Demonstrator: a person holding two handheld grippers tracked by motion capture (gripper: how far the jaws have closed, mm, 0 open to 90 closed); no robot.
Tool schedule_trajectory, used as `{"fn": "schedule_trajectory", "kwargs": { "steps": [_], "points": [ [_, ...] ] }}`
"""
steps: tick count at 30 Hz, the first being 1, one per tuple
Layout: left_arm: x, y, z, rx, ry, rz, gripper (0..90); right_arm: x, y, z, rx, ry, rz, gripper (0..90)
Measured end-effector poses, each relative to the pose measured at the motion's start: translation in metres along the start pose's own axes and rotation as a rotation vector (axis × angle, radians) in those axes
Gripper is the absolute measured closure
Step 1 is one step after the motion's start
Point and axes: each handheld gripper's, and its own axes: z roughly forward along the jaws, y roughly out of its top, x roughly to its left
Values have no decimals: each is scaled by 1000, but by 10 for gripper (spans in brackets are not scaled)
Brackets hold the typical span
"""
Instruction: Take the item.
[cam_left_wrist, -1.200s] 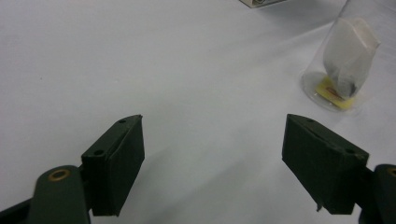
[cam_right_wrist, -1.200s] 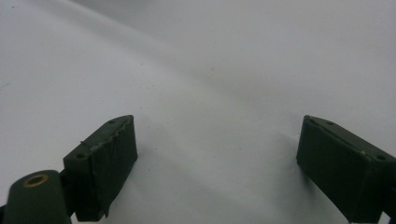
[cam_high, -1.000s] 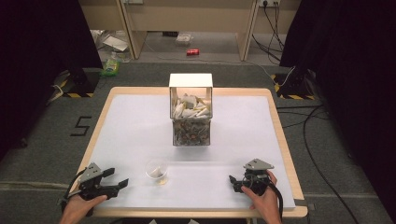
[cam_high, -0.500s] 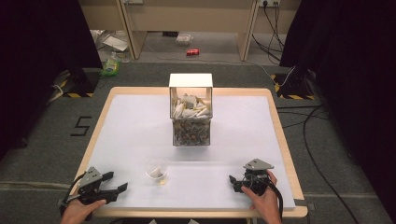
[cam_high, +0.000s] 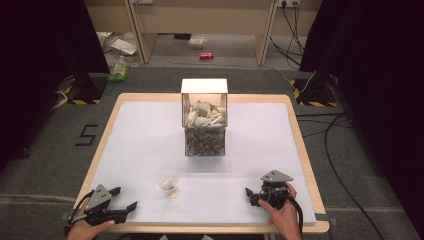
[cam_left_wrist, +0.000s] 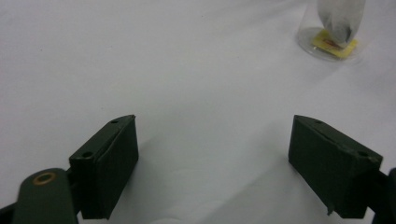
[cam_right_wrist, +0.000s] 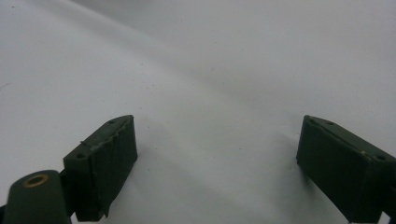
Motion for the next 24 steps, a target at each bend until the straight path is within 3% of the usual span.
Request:
{"fn": "schedule_trajectory", "kwargs": {
  "steps": [6, 11, 24],
  "points": [
    [-1, -3, -1, -19, 4, -1, 147, 0, 0, 0, 1, 1, 4, 128],
    [-2, -11, -2, -75, 16, -9, 148, 0, 0, 0, 0, 1, 2, 128],
    [-1, -12, -2, -76, 10, -9, 147, 0, 0, 0, 0, 0, 0, 128]
  ]
}}
